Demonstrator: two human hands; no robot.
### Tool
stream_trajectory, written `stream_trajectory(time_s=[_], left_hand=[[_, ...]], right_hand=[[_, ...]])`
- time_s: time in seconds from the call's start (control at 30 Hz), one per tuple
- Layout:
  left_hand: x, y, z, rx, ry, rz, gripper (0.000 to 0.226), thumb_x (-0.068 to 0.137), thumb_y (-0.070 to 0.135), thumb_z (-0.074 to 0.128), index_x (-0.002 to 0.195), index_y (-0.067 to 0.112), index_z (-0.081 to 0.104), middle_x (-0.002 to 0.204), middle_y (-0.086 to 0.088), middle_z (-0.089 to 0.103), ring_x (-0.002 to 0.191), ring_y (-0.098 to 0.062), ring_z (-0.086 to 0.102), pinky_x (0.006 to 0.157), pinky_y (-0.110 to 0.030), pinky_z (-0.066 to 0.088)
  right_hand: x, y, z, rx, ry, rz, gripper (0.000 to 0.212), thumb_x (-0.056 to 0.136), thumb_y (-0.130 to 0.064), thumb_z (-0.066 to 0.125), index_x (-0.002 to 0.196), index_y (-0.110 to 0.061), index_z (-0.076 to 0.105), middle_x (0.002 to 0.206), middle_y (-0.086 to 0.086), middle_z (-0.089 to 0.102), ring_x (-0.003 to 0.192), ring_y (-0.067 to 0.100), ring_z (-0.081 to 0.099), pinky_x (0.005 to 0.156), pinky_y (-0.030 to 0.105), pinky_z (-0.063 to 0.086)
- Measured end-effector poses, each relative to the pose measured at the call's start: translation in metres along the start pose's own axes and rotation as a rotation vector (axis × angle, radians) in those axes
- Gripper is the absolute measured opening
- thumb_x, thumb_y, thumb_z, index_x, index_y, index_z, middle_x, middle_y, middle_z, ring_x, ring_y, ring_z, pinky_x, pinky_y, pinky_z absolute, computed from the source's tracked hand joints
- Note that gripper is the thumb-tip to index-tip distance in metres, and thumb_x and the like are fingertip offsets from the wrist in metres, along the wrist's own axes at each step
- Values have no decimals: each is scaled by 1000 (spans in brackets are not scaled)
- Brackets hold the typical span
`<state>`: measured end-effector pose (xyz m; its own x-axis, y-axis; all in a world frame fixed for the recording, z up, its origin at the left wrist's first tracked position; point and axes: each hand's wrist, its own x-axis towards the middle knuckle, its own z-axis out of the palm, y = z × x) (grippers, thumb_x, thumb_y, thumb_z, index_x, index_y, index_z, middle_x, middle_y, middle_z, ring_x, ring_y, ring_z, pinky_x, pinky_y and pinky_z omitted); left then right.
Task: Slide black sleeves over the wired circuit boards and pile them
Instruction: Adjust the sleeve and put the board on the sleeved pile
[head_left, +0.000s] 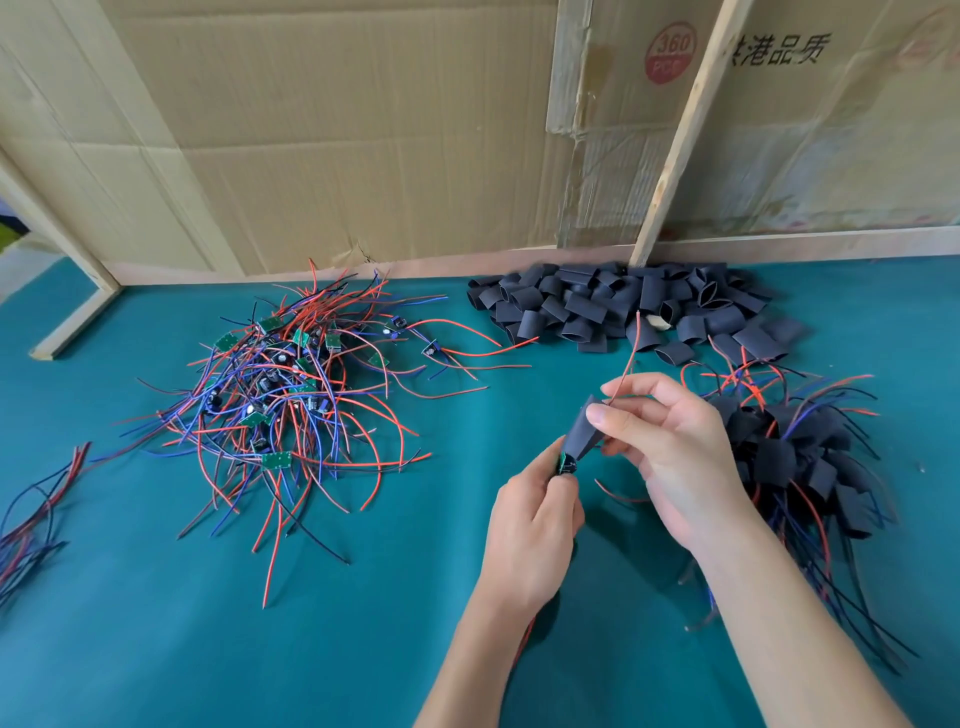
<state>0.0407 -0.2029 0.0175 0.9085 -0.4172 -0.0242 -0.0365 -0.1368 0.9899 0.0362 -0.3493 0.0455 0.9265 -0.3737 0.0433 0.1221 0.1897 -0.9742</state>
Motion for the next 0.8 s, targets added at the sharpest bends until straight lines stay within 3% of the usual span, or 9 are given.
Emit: stream_trajectory(time_s=[0.07, 0.17, 0.3, 0.47, 0.53, 0.63, 0.7, 0.8], left_hand=[[-1, 2, 0, 14, 3, -12, 35, 84, 19, 35, 71, 43, 57, 55, 9, 37, 52, -13, 28, 47, -25, 28], [-1, 2, 1, 29, 6, -5, 37, 85, 19, 35, 70, 45, 57, 55, 9, 35, 52, -13, 27, 48, -28, 27], [3, -4, 2, 39, -4, -10, 41, 82, 25, 36, 104, 43, 65, 57, 9, 33, 57, -17, 27, 52, -31, 27], [4, -7, 3, 74, 2, -16, 39, 81, 28, 35, 107, 32, 64, 60, 7, 33, 59, -20, 27, 55, -36, 29], [5, -10, 4, 80, 5, -25, 46, 80, 28, 36, 117, 28, 64, 58, 8, 34, 58, -19, 28, 56, -36, 30], [8, -15, 3, 79, 6, -49, 65, 79, 28, 41, 143, 23, 52, 56, 12, 35, 55, -16, 31, 56, -33, 31], [8, -18, 2, 57, 5, -77, 77, 77, 28, 43, 154, 30, 35, 54, 14, 41, 55, -13, 36, 56, -31, 34], [6, -20, 2, 11, 1, -71, 80, 77, 28, 42, 154, 42, 26, 55, 13, 48, 55, -12, 40, 55, -27, 37]], right_hand=[[0, 0, -1, -12, -8, -8, 25, 80, -1, 81, 98, -11, 67, 81, 8, 77, 72, 18, 69, 61, 21, 52], [0, 0, -2, -89, -18, -56, 26, 83, 4, 79, 100, -11, 67, 83, 10, 78, 73, 19, 70, 63, 21, 53], [2, -2, -6, -92, -8, -63, 28, 82, 6, 79, 100, -12, 67, 80, 8, 77, 71, 17, 69, 63, 21, 54], [2, 1, -7, -102, -73, -43, 31, 82, 6, 79, 104, -12, 67, 79, 8, 76, 71, 16, 68, 66, 20, 55], [2, 2, -8, -117, -91, -44, 33, 80, 5, 82, 104, -13, 68, 82, 8, 77, 73, 16, 69, 69, 21, 56], [3, 3, -10, -143, -115, -32, 35, 78, 3, 84, 102, -18, 70, 88, 10, 78, 78, 17, 70, 74, 25, 57], [3, 3, -10, -156, -123, -22, 36, 77, 2, 86, 101, -20, 71, 91, 11, 79, 81, 17, 71, 76, 23, 57], [2, 3, -7, -156, -139, 0, 39, 69, -11, 85, 105, -14, 69, 95, 13, 79, 83, 18, 72, 77, 23, 58]])
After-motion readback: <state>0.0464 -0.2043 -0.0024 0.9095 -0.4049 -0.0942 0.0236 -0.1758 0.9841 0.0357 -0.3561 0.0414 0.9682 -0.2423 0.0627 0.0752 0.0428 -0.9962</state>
